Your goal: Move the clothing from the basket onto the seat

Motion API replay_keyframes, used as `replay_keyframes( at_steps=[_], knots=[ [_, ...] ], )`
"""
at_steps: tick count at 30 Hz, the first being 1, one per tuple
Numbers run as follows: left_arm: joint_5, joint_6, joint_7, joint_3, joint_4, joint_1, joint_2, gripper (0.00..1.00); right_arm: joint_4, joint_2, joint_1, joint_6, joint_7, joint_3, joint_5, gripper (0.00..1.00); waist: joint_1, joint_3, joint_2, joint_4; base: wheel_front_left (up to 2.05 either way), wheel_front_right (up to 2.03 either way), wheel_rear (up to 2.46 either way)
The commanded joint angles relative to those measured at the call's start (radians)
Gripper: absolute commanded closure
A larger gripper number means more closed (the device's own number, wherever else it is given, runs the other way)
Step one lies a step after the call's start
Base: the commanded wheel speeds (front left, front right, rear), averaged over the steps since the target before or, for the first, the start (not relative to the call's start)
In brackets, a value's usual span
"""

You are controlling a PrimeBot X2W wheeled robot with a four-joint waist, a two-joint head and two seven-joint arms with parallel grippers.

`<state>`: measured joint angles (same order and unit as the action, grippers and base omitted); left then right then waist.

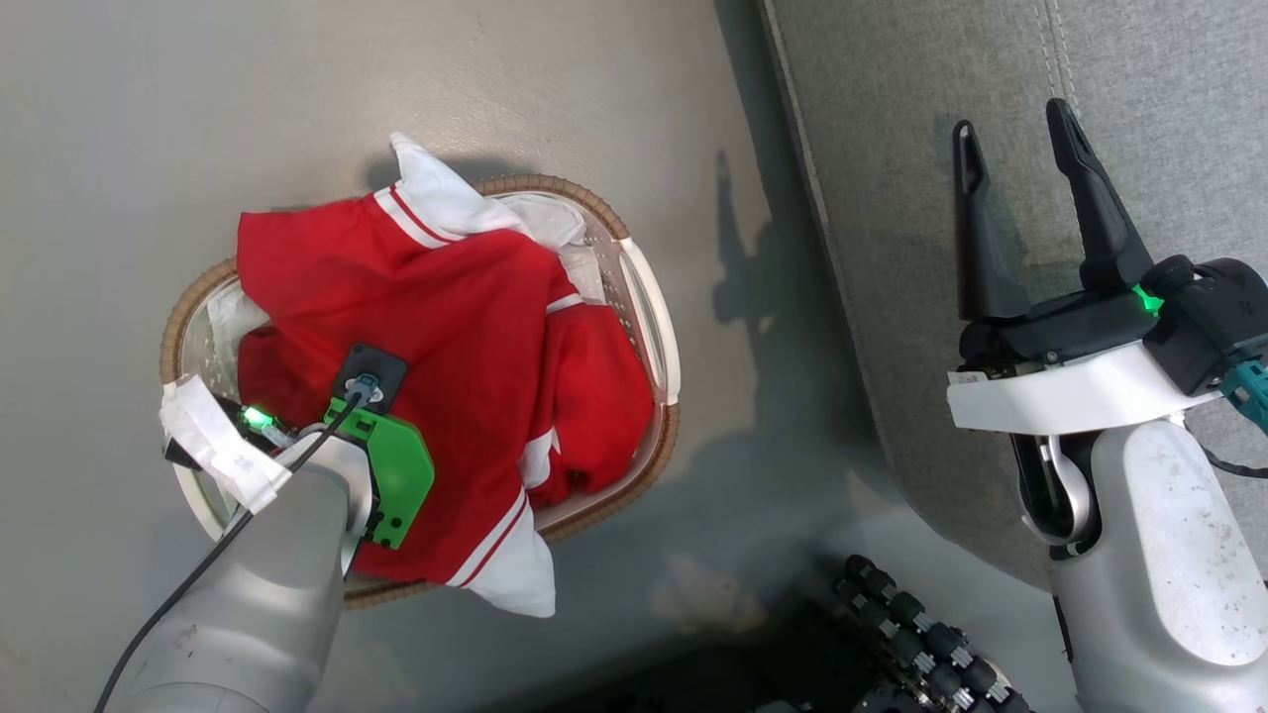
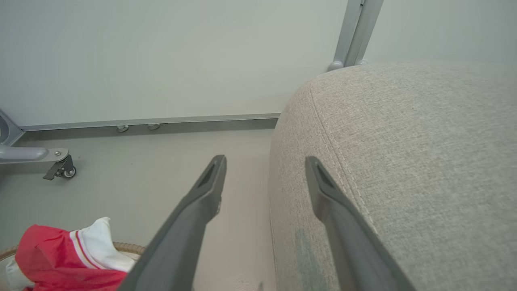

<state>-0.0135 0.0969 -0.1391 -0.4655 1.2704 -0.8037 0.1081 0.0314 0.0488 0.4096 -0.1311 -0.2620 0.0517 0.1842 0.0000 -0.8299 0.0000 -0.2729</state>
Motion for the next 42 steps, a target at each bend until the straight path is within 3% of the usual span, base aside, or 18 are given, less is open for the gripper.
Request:
replay_keyframes(
  at_steps=[1,22,35,42],
  knots=[
    [-0.012,0.004,0.005,-0.003,0.005,-0.008,-0.001,1.0,-0.004,0.003,0.002,0.001,-0.005,0.001,0.002,0.0,0.0,0.005,0.0,0.001,0.0,0.0,0.0],
    [-0.084,0.032,-0.117,-0.048,-0.038,0.092,-0.051,1.0,-0.034,0.003,-0.067,0.001,-0.005,-0.034,-0.075,0.0,0.0,0.225,0.0,0.086,0.0,0.0,0.0],
    [-0.143,0.034,-0.127,-0.133,-0.295,0.164,-0.055,1.0,-0.062,0.004,-0.158,0.001,-0.005,-0.084,-0.148,0.0,0.0,0.456,0.0,0.179,0.0,0.0,0.0],
    [-0.163,0.034,-0.127,-0.205,-0.443,0.133,-0.003,1.0,-0.077,0.004,-0.213,0.001,-0.005,-0.099,-0.172,0.0,0.0,0.573,0.0,0.217,0.0,0.0,0.0]
  ],
)
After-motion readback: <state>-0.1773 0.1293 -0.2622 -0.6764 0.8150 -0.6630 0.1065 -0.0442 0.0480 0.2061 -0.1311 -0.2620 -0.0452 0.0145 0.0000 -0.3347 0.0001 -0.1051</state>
